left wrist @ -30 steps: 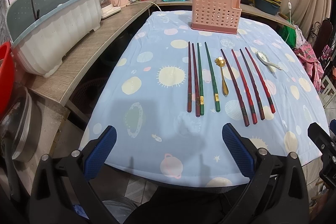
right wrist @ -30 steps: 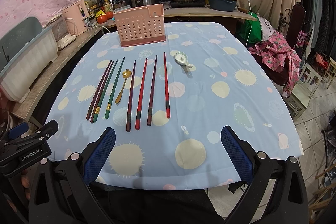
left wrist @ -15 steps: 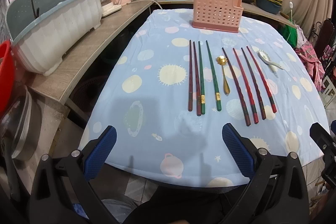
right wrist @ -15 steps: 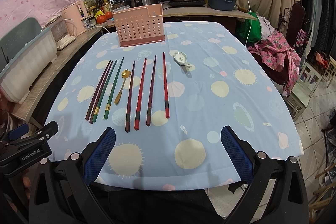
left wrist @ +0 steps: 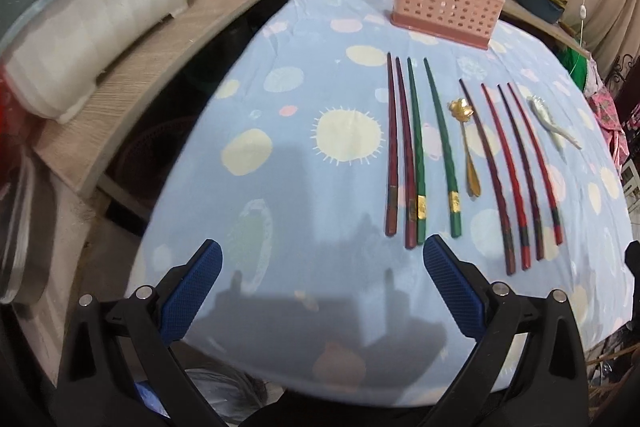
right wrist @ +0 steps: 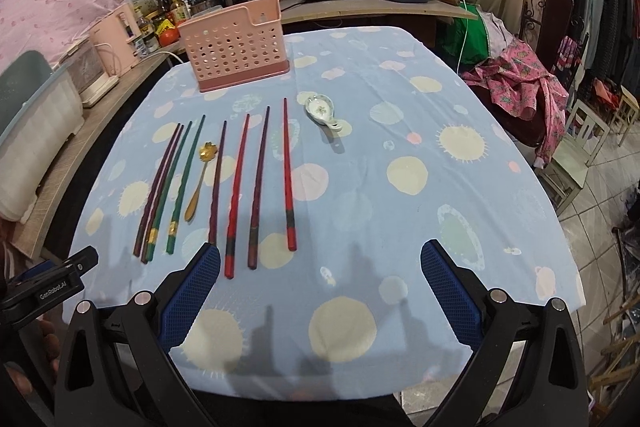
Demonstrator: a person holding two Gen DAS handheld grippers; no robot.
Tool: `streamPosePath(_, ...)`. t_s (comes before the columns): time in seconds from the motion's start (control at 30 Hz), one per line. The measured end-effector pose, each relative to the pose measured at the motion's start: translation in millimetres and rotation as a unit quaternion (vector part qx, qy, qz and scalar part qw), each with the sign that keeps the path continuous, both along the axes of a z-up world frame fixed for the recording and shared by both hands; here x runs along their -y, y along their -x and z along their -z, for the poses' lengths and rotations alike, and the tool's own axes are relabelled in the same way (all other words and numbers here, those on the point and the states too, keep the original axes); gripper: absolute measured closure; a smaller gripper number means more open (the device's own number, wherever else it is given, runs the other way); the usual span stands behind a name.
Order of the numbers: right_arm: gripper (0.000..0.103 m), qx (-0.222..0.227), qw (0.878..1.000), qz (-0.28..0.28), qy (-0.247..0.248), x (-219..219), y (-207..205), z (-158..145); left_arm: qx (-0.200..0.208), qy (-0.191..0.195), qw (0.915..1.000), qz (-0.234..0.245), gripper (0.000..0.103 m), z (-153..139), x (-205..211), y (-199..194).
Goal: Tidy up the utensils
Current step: 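Lower the left tool onto a dark red chopstick and close it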
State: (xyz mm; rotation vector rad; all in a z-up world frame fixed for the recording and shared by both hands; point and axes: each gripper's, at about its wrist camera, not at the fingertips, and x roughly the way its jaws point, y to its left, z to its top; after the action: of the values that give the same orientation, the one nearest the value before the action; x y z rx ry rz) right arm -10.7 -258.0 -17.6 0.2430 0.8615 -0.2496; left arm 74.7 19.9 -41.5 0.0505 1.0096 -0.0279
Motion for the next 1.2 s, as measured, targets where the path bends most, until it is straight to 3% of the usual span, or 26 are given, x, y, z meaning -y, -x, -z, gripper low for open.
streamPosePath(0.43,0.007,-0.026,1.0,0.004,-0.004,10.1,-36.4,10.2,-0.044,0.003,0.9988,0.02,0.008,35.7,14.4,-45.3)
streamPosePath(0.57,0.007,-0.03,1.0,0.003,-0.004,10.3,-42.2,12.3,-0.068,0.018,0.9974,0.02,0.021,45.6,10.8,-56.1)
streamPosePath(0.77,0.007,-0.037,0.999,-0.002,-0.005,8.9,-50.4,15.5,-0.063,0.016,0.9975,0.026,0.027,48.2,12.4,-60.8)
streamPosePath(0.83,0.013,-0.04,0.999,-0.003,-0.009,9.3,-53.3,17.2,-0.061,0.017,0.9976,0.029,0.031,47.6,12.7,-62.4)
streamPosePath(1.03,0.033,-0.046,0.999,-0.003,-0.024,17.6,-65.5,21.6,-0.059,0.039,0.9964,0.046,0.064,41.3,13.3,-63.0)
streamPosePath(1.17,0.046,-0.033,0.999,-0.002,-0.029,28.2,-80.2,15.2,-0.062,0.05,0.9948,0.063,0.094,40.0,18.3,-63.2)
streamPosePath(1.2,0.053,-0.027,0.999,-0.003,-0.028,31.3,-85.2,12.8,-0.063,0.052,0.9945,0.065,0.094,40.3,19.0,-63.7)
